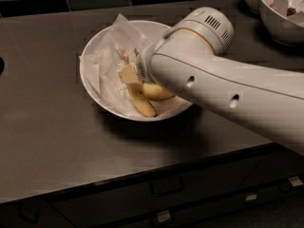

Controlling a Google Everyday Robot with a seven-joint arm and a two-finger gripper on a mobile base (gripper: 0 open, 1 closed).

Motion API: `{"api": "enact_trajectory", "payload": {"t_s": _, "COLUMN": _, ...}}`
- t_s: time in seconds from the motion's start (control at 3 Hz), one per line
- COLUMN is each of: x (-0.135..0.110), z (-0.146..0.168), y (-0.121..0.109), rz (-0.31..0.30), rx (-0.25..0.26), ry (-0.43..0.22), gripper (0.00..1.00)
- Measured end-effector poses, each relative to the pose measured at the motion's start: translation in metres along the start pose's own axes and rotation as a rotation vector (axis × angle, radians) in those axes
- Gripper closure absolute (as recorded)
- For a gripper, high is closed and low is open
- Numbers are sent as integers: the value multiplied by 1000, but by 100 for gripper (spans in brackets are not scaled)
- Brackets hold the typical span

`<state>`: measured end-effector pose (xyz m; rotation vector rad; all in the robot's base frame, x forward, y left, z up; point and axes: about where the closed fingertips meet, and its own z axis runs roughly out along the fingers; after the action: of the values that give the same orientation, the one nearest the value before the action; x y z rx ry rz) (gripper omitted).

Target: Pick banana from white bowl

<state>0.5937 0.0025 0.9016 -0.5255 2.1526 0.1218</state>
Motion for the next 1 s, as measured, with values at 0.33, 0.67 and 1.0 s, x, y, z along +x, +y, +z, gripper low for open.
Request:
{"api": "enact_trajectory", "payload": {"t_s": 0.33, "x": -2, "z": 6, "y": 2, "rz": 3, "rx": -10, "ry": -3, "gripper": 24}}
{"api": "enact_trajectory", "payload": {"t_s": 0.67, "x": -2, "z": 7, "y": 2, "rz": 3, "rx": -12, "ry": -3, "gripper": 43}}
{"api": "enact_trajectory", "payload": {"t_s": 1.0, "x": -3, "z": 7, "y": 3, "rz": 2, "rx": -13, "ry": -3, "gripper": 60}}
